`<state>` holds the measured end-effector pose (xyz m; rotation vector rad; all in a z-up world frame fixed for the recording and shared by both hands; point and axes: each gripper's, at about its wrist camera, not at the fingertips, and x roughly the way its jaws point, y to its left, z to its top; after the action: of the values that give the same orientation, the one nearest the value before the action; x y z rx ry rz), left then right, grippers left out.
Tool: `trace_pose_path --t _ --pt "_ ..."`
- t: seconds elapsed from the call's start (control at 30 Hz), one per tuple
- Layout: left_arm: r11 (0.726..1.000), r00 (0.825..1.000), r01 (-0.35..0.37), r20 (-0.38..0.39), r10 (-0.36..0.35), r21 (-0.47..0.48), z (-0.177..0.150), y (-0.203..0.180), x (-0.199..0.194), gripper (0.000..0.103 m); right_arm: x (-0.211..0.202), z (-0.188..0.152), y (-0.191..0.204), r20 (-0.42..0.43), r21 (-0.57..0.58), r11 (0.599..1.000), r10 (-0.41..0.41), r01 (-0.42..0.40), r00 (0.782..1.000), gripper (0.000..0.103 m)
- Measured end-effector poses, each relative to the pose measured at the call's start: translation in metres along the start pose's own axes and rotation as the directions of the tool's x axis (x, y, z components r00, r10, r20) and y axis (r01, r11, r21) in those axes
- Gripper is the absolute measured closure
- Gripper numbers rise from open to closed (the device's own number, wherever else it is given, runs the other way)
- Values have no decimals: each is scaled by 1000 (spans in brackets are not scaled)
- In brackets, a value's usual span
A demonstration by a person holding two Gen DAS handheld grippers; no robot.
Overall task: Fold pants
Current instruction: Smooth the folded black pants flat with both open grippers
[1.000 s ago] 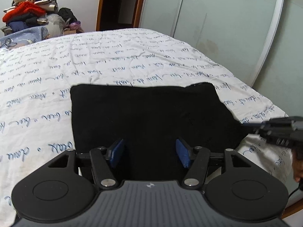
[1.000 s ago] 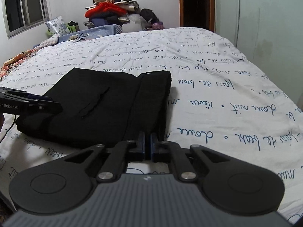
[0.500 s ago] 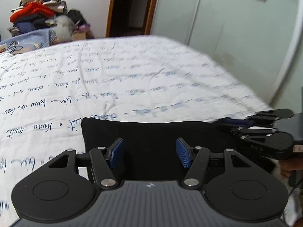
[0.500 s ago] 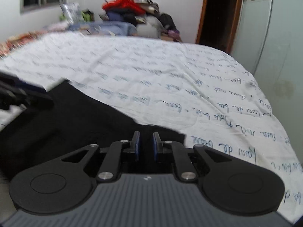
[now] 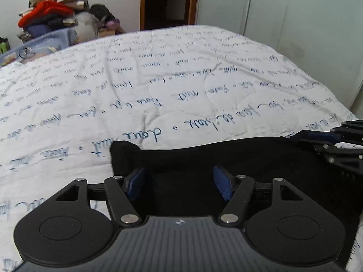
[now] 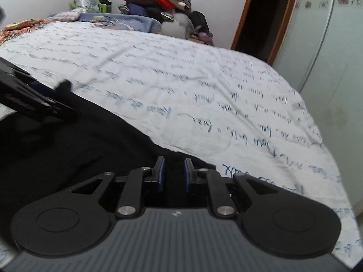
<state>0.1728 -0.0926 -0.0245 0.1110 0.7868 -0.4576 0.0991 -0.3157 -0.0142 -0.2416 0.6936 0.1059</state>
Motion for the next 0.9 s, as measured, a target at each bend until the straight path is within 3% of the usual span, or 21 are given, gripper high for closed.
trace_pose_path --t 0.1,0.2,0.3,0.4,0.43,0.57,0.63,0.73,0.9 --pt "1000 998 -21 52 22 -19 -8 9 -31 37 -11 5 -3 22 53 999 -13 11 1000 86" --pt "994 998 0 66 7 -110 -22 28 -58 37 -41 4 5 79 36 999 -23 21 997 78" --pt "971 994 101 71 -87 -216 -40 36 -79 37 -71 -5 19 126 56 998 11 -18 992 72" --pt "972 989 150 42 -145 -182 -55 17 -85 37 -82 -19 39 110 46 995 79 -85 991 64" --pt "978 989 149 29 -146 -145 -59 7 -82 37 -81 -24 45 93 38 995 85 -89 992 64" --pt "999 999 33 18 -32 -41 -71 -19 -70 37 -66 -39 44 76 92 992 77 -84 994 62" --pt "999 999 8 32 -7 -36 -71 -23 -76 36 -72 -36 42 87 139 987 66 -78 994 60" --pt "998 999 0 34 2 -56 -72 -24 -80 24 -92 -38 48 136 134 991 11 -30 991 38" --pt "997 999 -34 29 36 -74 -74 -28 -79 23 -87 -53 49 93 157 988 -5 -10 996 35"
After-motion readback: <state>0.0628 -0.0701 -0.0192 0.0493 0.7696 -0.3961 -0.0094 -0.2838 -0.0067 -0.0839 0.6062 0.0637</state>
